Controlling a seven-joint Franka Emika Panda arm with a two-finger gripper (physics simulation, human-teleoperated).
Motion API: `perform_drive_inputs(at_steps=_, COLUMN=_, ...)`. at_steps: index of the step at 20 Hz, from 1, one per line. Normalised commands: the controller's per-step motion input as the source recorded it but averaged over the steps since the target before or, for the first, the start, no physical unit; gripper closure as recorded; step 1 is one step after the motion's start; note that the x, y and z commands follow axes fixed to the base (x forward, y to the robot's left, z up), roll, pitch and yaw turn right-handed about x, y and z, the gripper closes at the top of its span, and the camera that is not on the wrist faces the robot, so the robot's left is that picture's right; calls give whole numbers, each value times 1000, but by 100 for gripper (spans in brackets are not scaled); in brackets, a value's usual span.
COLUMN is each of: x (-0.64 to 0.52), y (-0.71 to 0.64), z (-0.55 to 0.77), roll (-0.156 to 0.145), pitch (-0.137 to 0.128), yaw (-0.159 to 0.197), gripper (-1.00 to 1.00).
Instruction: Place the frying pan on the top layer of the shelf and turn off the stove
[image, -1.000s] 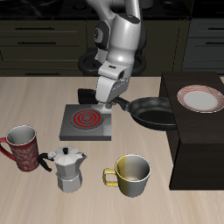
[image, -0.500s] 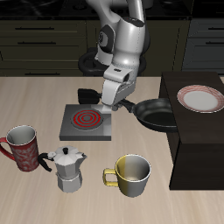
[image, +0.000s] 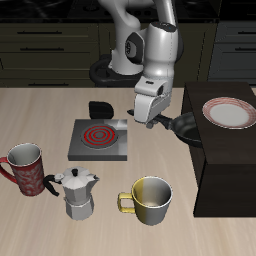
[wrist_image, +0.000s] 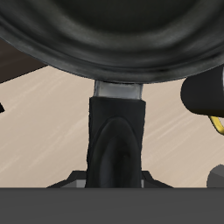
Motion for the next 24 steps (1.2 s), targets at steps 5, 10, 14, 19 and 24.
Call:
perform_drive_inputs(at_steps=5, x=23, y=169, z=53, roll=26, pitch=-20, yaw=28, gripper=100)
perform_drive_inputs(at_steps=10, x=68, y=164, z=118, roll=21, pitch=-29, yaw=24, gripper=100)
perform_drive_inputs(at_steps=14, x=83, y=101, z=71, roll=2, pitch=-30, yaw=1, gripper=100)
perform_drive_inputs(at_steps=19, x=172, y=217, z=-114, roll=22, pitch=0, yaw=9, gripper=100)
perform_drive_inputs(at_steps=24, x=196, y=210, z=-81, roll=13, pitch=1, yaw=-7, gripper=100)
